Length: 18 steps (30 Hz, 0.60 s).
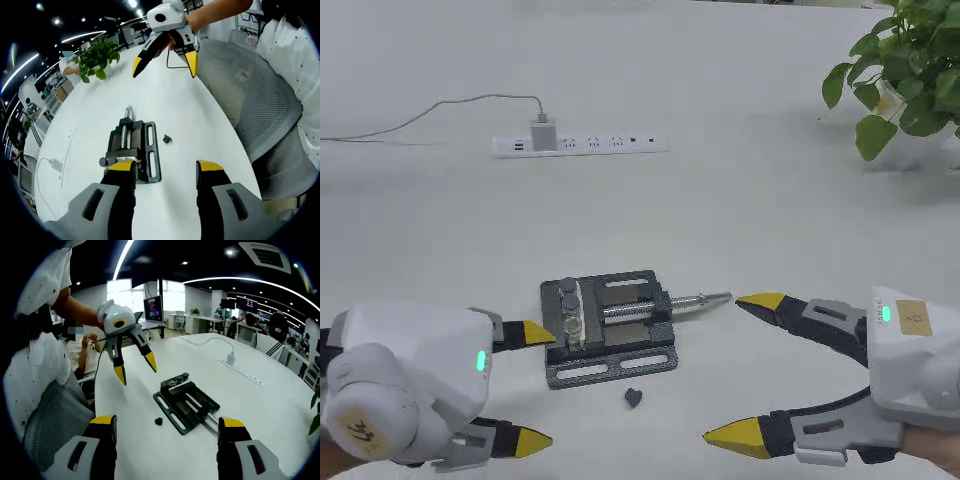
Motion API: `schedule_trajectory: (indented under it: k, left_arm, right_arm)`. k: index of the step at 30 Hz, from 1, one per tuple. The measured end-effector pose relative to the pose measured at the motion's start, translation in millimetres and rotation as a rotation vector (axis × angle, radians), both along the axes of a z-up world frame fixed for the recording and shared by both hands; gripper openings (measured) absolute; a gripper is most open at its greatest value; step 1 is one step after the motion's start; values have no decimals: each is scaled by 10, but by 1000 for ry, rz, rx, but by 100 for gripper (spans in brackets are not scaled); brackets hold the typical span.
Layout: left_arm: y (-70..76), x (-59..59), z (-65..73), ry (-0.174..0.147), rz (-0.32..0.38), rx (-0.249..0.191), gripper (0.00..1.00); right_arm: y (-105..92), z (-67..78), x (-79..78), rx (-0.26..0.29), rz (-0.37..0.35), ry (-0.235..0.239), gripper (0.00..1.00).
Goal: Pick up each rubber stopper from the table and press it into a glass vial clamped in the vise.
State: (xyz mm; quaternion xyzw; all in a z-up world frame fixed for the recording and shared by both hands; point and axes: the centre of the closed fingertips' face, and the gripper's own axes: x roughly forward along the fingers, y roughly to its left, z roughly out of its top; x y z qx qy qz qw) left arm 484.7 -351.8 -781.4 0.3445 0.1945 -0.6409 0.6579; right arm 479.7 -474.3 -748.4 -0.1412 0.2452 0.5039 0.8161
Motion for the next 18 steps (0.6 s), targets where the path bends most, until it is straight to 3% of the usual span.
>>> schedule_trajectory:
  k: [2,5,8,15,16,18]
  left_arm:
    - [-67,-1,-67,4,-21,14,42]
    - [-165,6,-167,-22,-89,45,34]
    - [-259,32,-246,-9,-105,57,26]
    - [-429,72,-438,-54,-206,120,19]
    - [-450,78,-468,-86,-247,141,17]
    - [-482,58,-533,-84,-264,156,15]
  right_arm:
    - [-31,-10,-8,0,-11,1,81]
    - [-85,-17,-11,5,-32,5,81]
    - [-133,-33,-20,7,-50,6,80]
    - [-234,-70,-83,10,-82,17,79]
    - [-250,-85,-97,9,-85,22,79]
    - [-273,-109,-113,-1,-88,26,79]
